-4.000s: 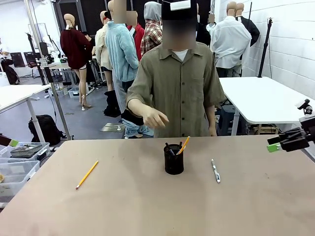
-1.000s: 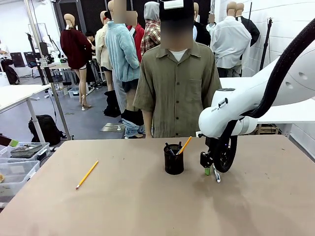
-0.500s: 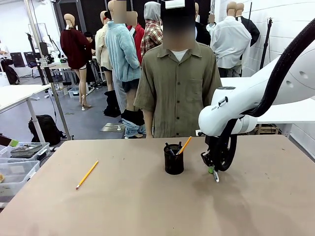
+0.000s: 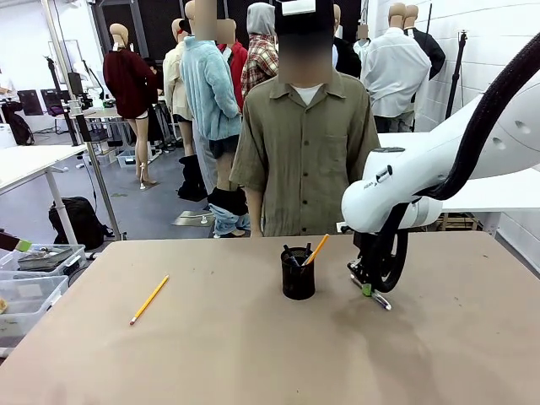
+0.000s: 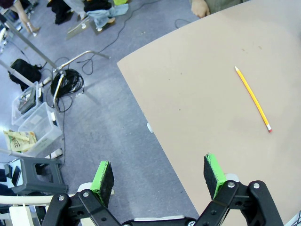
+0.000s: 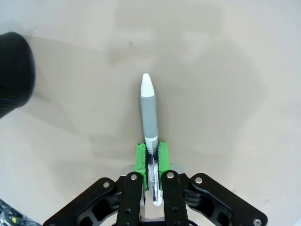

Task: Place the pens into the pen holder.
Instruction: Pick up a writing instrument from the table and place it into the Pen holder.

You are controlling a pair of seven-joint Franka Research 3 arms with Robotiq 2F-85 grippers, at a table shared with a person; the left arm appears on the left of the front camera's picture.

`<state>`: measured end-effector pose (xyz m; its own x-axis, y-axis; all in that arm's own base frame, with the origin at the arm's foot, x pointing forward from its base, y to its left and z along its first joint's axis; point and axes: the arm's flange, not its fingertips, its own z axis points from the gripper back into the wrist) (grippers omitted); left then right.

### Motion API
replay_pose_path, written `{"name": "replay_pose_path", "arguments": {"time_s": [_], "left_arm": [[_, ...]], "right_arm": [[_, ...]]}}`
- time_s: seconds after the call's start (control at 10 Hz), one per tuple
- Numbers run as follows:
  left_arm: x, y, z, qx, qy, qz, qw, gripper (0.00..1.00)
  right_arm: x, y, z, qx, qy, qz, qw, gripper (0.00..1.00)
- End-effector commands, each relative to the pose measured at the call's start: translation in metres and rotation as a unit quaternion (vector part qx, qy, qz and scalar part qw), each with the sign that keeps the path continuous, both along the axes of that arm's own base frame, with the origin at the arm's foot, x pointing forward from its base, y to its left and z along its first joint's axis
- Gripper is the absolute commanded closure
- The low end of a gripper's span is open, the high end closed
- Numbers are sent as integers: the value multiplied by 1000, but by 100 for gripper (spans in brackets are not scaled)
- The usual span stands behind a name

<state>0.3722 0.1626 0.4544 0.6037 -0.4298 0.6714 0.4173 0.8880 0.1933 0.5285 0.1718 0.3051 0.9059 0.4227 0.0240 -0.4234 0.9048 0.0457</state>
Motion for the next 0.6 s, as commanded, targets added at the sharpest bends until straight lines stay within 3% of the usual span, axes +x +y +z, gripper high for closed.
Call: {"name": "replay_pose_path", "arguments": {"time_s": [0.0, 0.2, 0.3, 0.5], "left_arm": [[0, 2, -2, -6, 2, 4, 1000, 0], [0, 2, -2, -6, 2, 4, 1000, 0], [0, 2, -2, -6, 2, 4, 1000, 0], [0, 2, -2, -6, 2, 4, 1000, 0]], "right_arm": [[-4, -45, 16, 29, -15, 14, 999, 100], [-6, -100, 43, 111, -51, 50, 991, 100], [-14, -116, 54, 147, -69, 111, 980, 100], [-41, -128, 81, 270, -148, 231, 923, 100]]}}
